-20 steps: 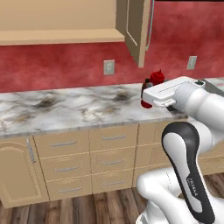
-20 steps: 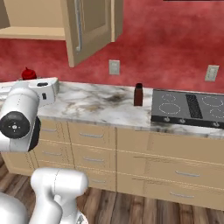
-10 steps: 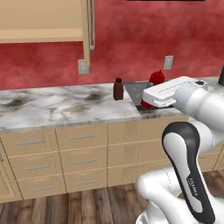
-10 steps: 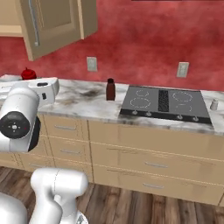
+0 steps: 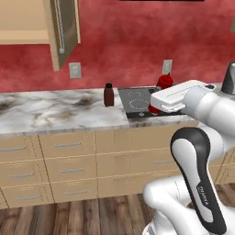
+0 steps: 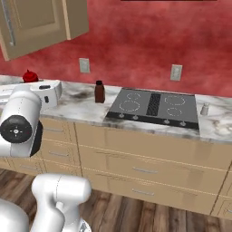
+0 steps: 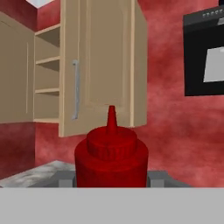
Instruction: Collect the paprika, ketchup, and shaker from the cabinet and place them next to the stove.
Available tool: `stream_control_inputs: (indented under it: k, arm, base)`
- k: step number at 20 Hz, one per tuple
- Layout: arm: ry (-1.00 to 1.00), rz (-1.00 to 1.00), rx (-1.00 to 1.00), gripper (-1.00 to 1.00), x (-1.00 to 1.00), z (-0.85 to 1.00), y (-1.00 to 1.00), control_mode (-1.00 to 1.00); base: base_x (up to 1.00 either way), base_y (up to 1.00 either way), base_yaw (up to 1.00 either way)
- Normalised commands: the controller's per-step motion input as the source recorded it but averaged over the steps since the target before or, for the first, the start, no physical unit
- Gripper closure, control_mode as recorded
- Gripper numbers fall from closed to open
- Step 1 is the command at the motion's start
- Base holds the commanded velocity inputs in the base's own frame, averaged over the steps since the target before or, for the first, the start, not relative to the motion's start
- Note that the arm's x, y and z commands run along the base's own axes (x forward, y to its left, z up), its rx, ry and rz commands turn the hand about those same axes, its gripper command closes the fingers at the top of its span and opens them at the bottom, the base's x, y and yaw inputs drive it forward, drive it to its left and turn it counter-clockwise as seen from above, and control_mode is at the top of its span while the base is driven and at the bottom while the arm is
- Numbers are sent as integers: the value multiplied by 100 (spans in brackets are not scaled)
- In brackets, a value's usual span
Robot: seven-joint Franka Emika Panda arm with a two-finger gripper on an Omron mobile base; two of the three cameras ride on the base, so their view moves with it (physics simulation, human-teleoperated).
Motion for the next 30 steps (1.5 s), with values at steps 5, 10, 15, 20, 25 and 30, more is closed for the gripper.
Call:
stream_control_inputs:
  k: [5, 10, 15, 20, 25, 30]
  arm:
    - [0, 0, 0, 100, 0, 0, 0, 100]
    - [0, 0, 0, 100, 0, 0, 0, 100]
    - [0, 0, 0, 100, 0, 0, 0, 100]
    - [0, 0, 0, 100, 0, 0, 0, 100]
    - [0, 0, 0, 100, 0, 0, 0, 100]
    - [0, 0, 0, 100, 0, 0, 0, 100]
  base:
    - [40, -51, 14]
    - [60, -36, 3]
    - [69, -18, -1]
    - [58, -12, -9]
    - [44, -12, -17]
    - [45, -3, -18]
